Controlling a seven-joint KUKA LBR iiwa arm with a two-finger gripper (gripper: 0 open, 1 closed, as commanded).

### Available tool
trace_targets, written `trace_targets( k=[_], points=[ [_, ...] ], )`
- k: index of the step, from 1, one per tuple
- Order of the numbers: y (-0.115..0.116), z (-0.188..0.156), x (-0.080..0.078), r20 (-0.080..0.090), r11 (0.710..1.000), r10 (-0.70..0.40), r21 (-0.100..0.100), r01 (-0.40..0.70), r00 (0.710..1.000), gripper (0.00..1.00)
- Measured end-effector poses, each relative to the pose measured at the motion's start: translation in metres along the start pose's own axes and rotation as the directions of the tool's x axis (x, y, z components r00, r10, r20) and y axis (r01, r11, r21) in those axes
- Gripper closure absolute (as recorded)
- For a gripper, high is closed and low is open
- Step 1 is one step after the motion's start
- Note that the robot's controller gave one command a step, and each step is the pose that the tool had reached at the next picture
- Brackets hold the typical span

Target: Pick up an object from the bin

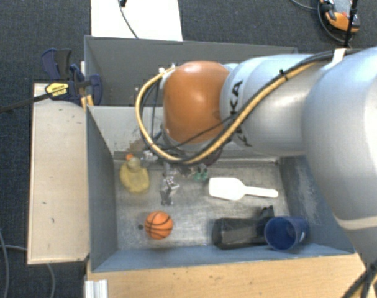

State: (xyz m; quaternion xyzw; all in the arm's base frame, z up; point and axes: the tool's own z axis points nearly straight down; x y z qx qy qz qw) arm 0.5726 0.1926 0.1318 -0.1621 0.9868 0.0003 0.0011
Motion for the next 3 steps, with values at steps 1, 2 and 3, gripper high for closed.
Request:
trace_targets(
  k=[1,2,3],
  points=[
    [0.015,-0.002,-0.009,0.021,0.998,0.059,0.0,-0.059,0.998,0.0],
    [0.028,0.037,-0.022,0.011,0.939,0.345,-0.004,-0.345,0.939,0.0],
    [0.039,0.057,-0.03,0.002,0.929,0.371,0.0,-0.371,0.929,1.0]
  ],
)
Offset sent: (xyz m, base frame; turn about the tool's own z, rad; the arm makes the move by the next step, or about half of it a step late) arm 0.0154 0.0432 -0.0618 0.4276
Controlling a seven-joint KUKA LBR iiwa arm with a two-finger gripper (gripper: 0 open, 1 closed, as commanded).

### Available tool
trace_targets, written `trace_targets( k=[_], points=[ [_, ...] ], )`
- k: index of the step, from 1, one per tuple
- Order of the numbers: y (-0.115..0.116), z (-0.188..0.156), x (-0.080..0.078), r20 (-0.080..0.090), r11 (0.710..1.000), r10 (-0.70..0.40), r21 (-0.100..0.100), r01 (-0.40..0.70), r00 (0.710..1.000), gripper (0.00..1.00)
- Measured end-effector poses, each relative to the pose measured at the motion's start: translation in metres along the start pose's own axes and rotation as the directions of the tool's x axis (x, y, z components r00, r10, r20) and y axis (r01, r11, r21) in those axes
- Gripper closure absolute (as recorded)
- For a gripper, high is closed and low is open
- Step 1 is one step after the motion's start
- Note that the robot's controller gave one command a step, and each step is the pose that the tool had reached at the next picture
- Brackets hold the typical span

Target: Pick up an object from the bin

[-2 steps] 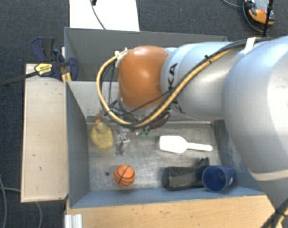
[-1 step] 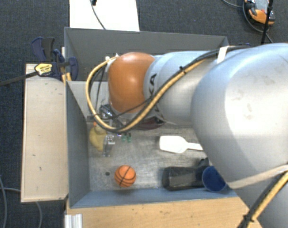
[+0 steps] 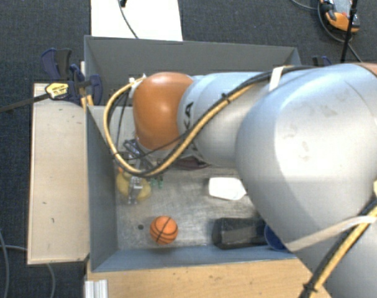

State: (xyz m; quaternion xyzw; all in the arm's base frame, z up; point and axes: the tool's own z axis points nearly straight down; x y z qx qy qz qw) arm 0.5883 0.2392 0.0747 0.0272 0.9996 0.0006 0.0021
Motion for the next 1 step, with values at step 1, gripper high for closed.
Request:
trace_targets(
  k=[1],
  points=[
    [0.0,0.0,0.0,0.0,1.0,0.0,0.0,0.0,1.0,1.0]
  ],
)
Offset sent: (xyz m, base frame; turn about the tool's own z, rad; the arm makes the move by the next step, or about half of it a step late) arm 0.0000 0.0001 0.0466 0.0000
